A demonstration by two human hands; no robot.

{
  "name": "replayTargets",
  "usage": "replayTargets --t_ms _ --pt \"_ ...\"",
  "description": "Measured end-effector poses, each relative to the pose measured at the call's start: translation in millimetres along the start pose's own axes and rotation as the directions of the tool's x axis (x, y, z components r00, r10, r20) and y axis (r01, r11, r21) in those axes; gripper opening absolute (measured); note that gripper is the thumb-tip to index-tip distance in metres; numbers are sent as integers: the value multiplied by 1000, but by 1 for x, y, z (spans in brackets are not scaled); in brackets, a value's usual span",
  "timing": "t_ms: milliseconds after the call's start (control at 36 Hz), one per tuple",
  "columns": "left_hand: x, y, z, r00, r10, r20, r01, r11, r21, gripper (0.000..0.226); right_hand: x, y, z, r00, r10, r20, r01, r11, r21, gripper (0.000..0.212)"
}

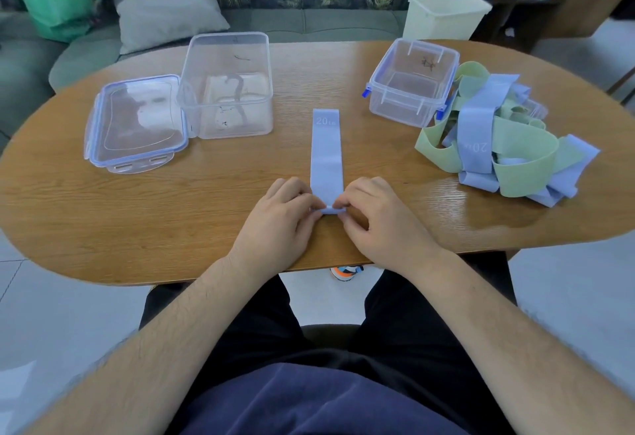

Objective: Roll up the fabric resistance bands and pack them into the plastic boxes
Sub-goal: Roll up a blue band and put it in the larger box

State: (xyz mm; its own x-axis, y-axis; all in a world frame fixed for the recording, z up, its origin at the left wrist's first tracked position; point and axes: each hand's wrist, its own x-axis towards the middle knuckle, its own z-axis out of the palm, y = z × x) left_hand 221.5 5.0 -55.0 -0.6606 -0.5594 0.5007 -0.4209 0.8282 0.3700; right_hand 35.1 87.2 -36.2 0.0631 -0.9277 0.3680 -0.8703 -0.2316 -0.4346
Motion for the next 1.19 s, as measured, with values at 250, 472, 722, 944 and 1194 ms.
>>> replayTargets --t_ms 250,472,722,944,1194 --pt "17 -9 -7 996 41 75 -41 999 -5 9 10 11 4 999 50 -15 -49 998 44 13" --pt "17 -8 -6 997 -19 75 22 999 -45 9 7 13 11 997 49 -65 -43 996 81 16" --pt "16 -10 -5 996 -28 89 31 999 -26 11 10 16 11 994 104 -36 -101 991 94 10" --pt "16 -10 -8 994 43 96 -39 998 -45 5 9 12 9 995 89 -48 -83 989 119 6" --pt "15 -9 -10 992 62 109 -52 995 -90 8 9 10 8 995 86 -43 -80 990 116 6"
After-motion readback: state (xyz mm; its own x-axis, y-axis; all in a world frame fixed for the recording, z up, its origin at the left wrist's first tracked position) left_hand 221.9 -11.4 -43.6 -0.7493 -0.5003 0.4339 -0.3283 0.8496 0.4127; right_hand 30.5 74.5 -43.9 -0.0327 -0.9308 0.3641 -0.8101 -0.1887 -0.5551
